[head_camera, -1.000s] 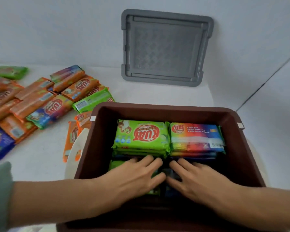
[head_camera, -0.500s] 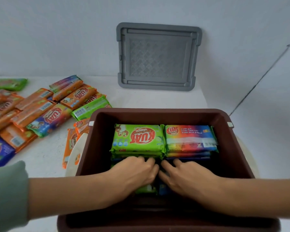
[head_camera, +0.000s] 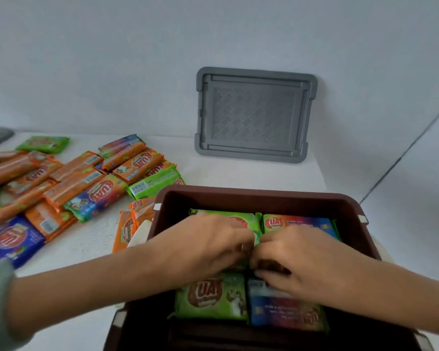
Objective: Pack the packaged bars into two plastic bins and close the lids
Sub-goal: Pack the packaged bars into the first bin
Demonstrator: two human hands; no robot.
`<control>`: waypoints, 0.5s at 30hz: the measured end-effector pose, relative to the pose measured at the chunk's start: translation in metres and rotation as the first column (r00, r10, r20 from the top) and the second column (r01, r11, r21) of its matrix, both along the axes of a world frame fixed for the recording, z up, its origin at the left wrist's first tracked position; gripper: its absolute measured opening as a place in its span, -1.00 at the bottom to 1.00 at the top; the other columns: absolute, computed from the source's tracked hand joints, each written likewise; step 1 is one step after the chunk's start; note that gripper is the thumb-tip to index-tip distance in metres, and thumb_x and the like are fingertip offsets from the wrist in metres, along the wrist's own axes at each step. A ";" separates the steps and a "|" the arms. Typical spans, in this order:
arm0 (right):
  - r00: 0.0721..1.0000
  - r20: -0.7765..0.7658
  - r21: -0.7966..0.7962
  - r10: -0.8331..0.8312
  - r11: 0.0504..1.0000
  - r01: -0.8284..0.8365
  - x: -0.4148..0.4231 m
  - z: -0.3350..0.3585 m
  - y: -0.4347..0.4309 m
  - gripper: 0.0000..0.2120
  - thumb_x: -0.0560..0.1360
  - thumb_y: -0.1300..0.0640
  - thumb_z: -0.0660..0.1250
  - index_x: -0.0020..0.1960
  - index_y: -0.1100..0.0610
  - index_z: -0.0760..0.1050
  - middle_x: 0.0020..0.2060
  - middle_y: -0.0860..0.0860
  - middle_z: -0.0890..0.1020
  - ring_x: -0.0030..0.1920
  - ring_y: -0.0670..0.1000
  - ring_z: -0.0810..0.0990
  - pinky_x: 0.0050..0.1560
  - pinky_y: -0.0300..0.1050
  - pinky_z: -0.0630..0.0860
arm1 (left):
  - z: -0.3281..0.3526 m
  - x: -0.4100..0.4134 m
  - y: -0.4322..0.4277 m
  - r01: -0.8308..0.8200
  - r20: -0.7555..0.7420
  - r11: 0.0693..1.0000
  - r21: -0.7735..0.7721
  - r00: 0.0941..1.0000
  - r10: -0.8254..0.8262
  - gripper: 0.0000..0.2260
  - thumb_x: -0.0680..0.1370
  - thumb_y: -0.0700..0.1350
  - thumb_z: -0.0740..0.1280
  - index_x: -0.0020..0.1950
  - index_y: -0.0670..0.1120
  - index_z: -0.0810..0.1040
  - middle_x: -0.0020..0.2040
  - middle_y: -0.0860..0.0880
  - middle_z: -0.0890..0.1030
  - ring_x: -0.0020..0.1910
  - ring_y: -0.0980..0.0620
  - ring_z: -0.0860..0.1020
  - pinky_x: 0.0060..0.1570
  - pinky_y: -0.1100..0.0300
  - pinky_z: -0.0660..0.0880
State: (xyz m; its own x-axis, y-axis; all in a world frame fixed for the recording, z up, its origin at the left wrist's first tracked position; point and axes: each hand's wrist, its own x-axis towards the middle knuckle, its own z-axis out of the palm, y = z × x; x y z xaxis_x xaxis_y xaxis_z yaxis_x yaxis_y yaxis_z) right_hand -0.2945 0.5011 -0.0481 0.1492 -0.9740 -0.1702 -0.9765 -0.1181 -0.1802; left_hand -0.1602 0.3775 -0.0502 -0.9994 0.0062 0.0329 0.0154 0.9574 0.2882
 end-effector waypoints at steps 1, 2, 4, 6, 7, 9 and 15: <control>0.998 0.044 -0.038 -0.042 0.998 0.044 -0.001 0.015 -0.005 -0.77 0.55 -0.04 0.18 0.15 -0.07 0.51 0.04 -0.15 0.57 0.04 -0.12 0.54 0.05 -0.22 0.45 | 0.009 0.002 -0.009 -0.028 -0.076 0.998 0.057 0.997 0.033 -0.87 0.52 -0.09 0.22 -0.02 -0.04 0.54 -0.14 0.08 0.58 -0.18 0.16 0.55 -0.20 0.23 0.47; 0.995 0.078 -0.092 -0.062 0.993 0.069 -0.001 0.026 -0.014 -0.78 0.53 -0.04 0.22 0.14 -0.10 0.53 -0.01 -0.17 0.58 -0.03 -0.16 0.55 0.00 -0.26 0.46 | 0.019 0.005 -0.019 -0.068 -0.138 0.993 0.094 0.987 0.081 -0.89 0.50 -0.11 0.26 -0.05 -0.03 0.57 -0.19 0.10 0.59 -0.23 0.19 0.55 -0.22 0.24 0.50; 0.990 0.134 -0.217 -0.049 0.973 0.078 0.000 0.046 -0.035 -0.81 0.49 -0.02 0.30 0.09 -0.11 0.57 -0.10 -0.19 0.62 -0.14 -0.20 0.57 -0.07 -0.29 0.49 | 0.037 0.009 -0.040 -0.172 -0.214 0.975 0.144 0.956 0.200 -0.94 0.49 -0.14 0.33 -0.07 -0.04 0.59 -0.23 0.14 0.61 -0.25 0.22 0.58 -0.24 0.29 0.54; 0.984 0.175 -0.290 -0.013 0.955 0.064 0.002 0.056 -0.065 -0.83 0.47 0.01 0.34 0.05 -0.10 0.58 -0.15 -0.17 0.64 -0.19 -0.20 0.58 -0.11 -0.24 0.54 | 0.051 0.014 -0.064 -0.287 -0.270 0.942 0.173 0.906 0.326 -0.95 0.49 -0.16 0.37 -0.07 -0.05 0.61 -0.22 0.14 0.63 -0.23 0.24 0.59 -0.23 0.34 0.55; 0.981 0.193 -0.301 0.006 0.952 0.053 0.004 0.059 -0.082 -0.83 0.46 0.02 0.35 0.05 -0.08 0.58 -0.16 -0.16 0.64 -0.19 -0.18 0.58 -0.11 -0.20 0.55 | 0.056 0.018 -0.078 -0.341 -0.292 0.924 0.170 0.879 0.378 -0.94 0.49 -0.15 0.37 -0.06 -0.05 0.61 -0.20 0.12 0.63 -0.21 0.24 0.59 -0.22 0.34 0.55; 0.977 0.208 -0.327 0.051 0.945 0.021 0.010 0.059 -0.121 -0.82 0.46 0.06 0.36 0.07 -0.03 0.58 -0.15 -0.12 0.63 -0.15 -0.12 0.59 -0.08 -0.11 0.55 | 0.059 0.028 -0.110 -0.453 -0.294 0.879 0.150 0.828 0.477 -0.91 0.49 -0.13 0.37 -0.02 -0.05 0.61 -0.15 0.09 0.63 -0.17 0.20 0.60 -0.15 0.29 0.56; 0.956 0.209 -0.325 0.206 0.937 -0.131 0.043 0.032 -0.245 -0.63 0.45 0.16 0.36 0.26 0.07 0.49 0.06 0.06 0.60 0.04 0.01 0.56 0.05 -0.09 0.48 | 0.018 0.069 -0.212 -0.800 0.011 0.599 -0.031 0.599 0.800 -0.62 0.52 0.00 0.32 0.31 -0.03 0.42 0.23 -0.09 0.47 0.20 -0.05 0.47 0.13 0.13 0.38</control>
